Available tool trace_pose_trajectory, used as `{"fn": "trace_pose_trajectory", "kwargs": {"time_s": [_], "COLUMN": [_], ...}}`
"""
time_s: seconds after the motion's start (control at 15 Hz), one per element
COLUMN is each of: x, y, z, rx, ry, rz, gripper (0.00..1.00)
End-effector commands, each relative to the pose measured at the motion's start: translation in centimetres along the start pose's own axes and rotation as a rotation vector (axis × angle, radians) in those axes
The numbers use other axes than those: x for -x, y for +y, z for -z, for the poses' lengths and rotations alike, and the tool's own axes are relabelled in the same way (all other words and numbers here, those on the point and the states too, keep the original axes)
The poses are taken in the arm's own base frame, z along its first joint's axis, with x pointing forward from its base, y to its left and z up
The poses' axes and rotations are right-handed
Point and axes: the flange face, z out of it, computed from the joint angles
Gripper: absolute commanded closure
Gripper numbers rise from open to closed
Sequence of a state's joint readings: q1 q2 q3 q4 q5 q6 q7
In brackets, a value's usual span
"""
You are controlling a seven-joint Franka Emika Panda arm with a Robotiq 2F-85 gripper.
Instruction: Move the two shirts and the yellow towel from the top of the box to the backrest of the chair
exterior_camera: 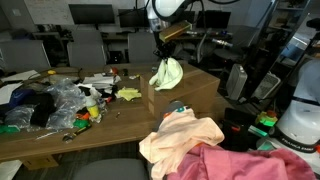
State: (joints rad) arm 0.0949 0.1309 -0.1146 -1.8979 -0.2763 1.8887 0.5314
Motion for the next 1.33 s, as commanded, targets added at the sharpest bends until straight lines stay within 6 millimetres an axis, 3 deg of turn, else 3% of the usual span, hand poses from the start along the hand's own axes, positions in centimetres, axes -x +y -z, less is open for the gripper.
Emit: {"fn": "trace_pose_trajectory", "kwargs": {"time_s": [0.0, 0.33, 0.87, 1.27], "x": [5.7, 10.3, 16.5, 20.6], "y": [0.5, -0.1, 0.5, -0.2], "z": [2.0, 5.1, 14.0, 18.4], "rx": [0.009, 0.006, -0.017, 0.013], "ry": [-0.005, 0.010, 0.228, 0.347], "rz": [0.062, 0.176, 0.307, 0.364], "gripper": [0.99, 0.99, 0.99, 0.99]}}
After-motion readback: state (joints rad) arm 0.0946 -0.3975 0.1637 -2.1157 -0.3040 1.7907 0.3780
